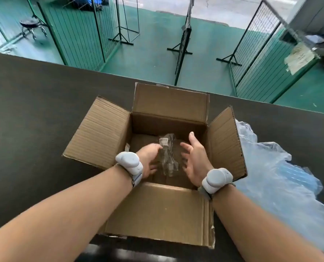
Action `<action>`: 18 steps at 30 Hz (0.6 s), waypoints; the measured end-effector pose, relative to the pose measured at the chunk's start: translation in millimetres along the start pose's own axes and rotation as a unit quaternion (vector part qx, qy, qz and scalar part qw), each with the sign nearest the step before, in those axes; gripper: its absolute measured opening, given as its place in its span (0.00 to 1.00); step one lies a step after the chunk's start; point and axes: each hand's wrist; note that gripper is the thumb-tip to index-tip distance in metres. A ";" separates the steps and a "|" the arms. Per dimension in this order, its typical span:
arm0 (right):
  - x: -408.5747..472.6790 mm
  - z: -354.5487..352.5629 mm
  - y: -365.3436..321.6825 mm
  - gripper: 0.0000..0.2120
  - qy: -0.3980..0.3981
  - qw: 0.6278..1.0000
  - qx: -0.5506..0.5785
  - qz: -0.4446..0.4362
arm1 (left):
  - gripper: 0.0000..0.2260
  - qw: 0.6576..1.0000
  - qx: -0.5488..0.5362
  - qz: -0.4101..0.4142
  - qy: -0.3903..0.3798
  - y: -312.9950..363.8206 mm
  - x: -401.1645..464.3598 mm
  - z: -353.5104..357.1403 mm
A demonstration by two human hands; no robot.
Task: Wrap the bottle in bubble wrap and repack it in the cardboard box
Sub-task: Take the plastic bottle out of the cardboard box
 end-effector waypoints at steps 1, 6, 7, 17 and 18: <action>3.0 1.4 2.9 0.40 0.009 1.000 -0.003 0.009 | 0.10 1.000 0.023 -0.006 -0.015 -2.4 4.2 3.7; 13.1 -6.8 12.7 0.44 0.035 0.998 -0.024 0.046 | 0.15 0.996 0.093 -0.009 0.009 -7.2 18.2 18.0; 12.1 -9.4 12.7 0.41 0.034 0.998 -0.036 0.043 | 0.16 0.995 0.099 -0.005 0.016 -7.2 20.1 20.8; -6.4 -18.4 11.0 0.45 -0.013 0.998 -0.021 0.060 | 0.12 0.992 0.116 0.029 0.040 -9.3 16.9 37.8; -10.7 -19.3 6.6 0.44 -0.012 0.998 -0.022 0.050 | 0.11 0.994 0.100 0.033 0.037 -8.1 12.3 39.0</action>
Point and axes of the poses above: each hand's wrist, its own x-axis towards the middle knuckle, its own z-axis out of the palm, y = z × x, and after that the axes turned 4 degrees about x, right-handed
